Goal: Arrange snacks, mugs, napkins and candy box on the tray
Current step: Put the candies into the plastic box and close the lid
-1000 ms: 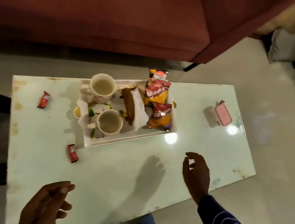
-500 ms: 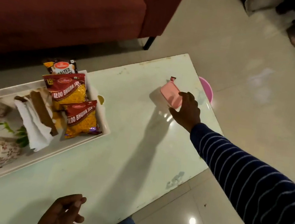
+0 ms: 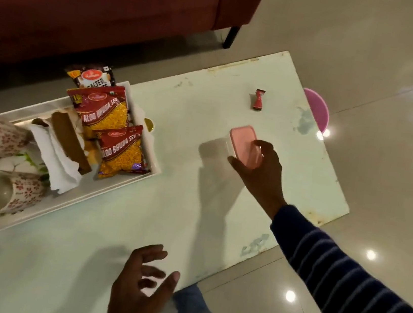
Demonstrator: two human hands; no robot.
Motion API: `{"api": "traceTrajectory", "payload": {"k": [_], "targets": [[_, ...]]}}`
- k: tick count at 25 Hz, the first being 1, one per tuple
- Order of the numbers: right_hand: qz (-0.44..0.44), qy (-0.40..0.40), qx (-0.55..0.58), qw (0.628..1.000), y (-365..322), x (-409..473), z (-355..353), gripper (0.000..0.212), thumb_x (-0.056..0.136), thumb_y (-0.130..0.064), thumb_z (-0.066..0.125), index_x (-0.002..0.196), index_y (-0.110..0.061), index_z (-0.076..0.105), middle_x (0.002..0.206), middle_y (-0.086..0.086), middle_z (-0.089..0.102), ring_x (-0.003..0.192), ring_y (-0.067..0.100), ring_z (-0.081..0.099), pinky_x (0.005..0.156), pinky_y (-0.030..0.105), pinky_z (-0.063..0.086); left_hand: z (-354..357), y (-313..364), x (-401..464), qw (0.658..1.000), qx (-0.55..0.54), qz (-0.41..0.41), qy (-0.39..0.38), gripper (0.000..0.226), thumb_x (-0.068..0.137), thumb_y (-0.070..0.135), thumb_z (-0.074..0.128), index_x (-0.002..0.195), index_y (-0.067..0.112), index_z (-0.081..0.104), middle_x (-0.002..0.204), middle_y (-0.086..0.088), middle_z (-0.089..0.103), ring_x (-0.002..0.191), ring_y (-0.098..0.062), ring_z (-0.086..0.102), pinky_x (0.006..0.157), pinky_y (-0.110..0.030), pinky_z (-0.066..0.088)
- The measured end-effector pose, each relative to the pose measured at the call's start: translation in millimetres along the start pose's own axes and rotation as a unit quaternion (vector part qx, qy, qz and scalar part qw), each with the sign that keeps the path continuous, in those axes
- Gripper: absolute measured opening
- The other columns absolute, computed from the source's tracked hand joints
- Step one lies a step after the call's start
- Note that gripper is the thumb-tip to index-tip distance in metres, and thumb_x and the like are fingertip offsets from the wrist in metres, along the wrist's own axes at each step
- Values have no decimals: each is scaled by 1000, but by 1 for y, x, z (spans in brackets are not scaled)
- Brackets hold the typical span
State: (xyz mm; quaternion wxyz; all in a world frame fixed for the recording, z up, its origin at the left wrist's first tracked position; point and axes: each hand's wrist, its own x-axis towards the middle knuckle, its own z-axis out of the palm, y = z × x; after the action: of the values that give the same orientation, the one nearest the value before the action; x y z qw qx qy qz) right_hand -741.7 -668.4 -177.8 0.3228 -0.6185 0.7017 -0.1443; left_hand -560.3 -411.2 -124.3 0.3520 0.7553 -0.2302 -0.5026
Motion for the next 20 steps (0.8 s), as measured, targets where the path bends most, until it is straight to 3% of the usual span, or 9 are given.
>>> {"api": "traceTrajectory", "payload": {"k": [4, 5, 7, 9, 11, 13, 16, 18, 20], "targets": [[-55, -79, 31, 995, -14, -148, 8, 67, 66, -80, 64, 122, -46, 47, 112, -29, 51, 100, -2, 57, 74, 12, 47, -8, -5, -9, 991, 107, 79, -9, 117, 45, 38, 92, 146, 27, 33, 145, 18, 42, 125, -7, 51, 93, -27, 49], [-63, -100, 37, 992, -18, -181, 15, 64, 67, -82, 63, 121, -52, 45, 112, -32, 50, 102, -5, 56, 75, 10, 47, -15, -9, -11, 986, 137, 97, -11, 128, 45, 46, 90, 151, 25, 22, 153, 18, 29, 136, -10, 40, 104, -31, 42], [-74, -132, 41, 988, -28, -232, 34, 65, 67, -83, 62, 122, -51, 47, 116, -33, 50, 106, -6, 55, 79, 9, 45, -31, -16, -14, 961, 239, 140, -16, 140, 43, 68, 83, 154, 33, 4, 159, 25, 8, 146, -3, 16, 114, -21, 21], [-76, -145, 45, 986, -39, -263, 55, 69, 69, -84, 60, 126, -47, 48, 117, -33, 53, 107, -2, 55, 82, 14, 45, -49, -31, -20, 946, 278, 158, -58, 134, 42, 84, 70, 152, 41, 7, 159, 25, 9, 144, 3, 14, 115, -16, 17], [-96, -158, 20, 983, -54, -284, 72, 68, 73, -84, 55, 128, -44, 47, 118, -30, 55, 106, -3, 52, 83, 15, 43, -73, -36, -35, 970, 211, 114, -41, 96, 51, 85, 67, 138, 54, 38, 153, 15, 34, 135, -14, 41, 100, -36, 47], [-131, -191, -33, 972, -71, -297, 83, 69, 77, -85, 47, 131, -43, 45, 120, -25, 56, 104, -4, 48, 80, 14, 42, -91, -41, -41, 995, 84, 38, -24, 72, 62, 81, 65, 126, 50, 54, 144, 1, 48, 118, -26, 60, 83, -42, 56], [-163, -217, -40, 962, -98, -310, 91, 68, 81, -83, 44, 131, -38, 51, 122, -15, 63, 103, 5, 54, 81, 22, 49, -116, -51, -55, 973, 185, 138, 25, 98, 66, 78, 60, 148, 49, 16, 154, 9, 30, 140, -14, 36, 110, -31, 37], [-161, -233, -21, 959, -119, -318, 93, 69, 81, -79, 45, 130, -33, 58, 123, -9, 66, 105, 13, 59, 84, 34, 56, -130, -50, -58, 974, 174, 140, 49, 114, 52, 76, 74, 140, 65, 1, 146, 31, 26, 136, -7, 35, 107, -33, 39], [-157, -252, 2, 955, -135, -327, 94, 73, 79, -77, 46, 132, -29, 60, 124, -6, 67, 107, 16, 58, 84, 41, 58, -148, -49, -60, 985, 116, 122, 41, 127, 42, 75, 79, 138, 67, -3, 138, 41, 23, 128, 8, 33, 99, -16, 38]]}}
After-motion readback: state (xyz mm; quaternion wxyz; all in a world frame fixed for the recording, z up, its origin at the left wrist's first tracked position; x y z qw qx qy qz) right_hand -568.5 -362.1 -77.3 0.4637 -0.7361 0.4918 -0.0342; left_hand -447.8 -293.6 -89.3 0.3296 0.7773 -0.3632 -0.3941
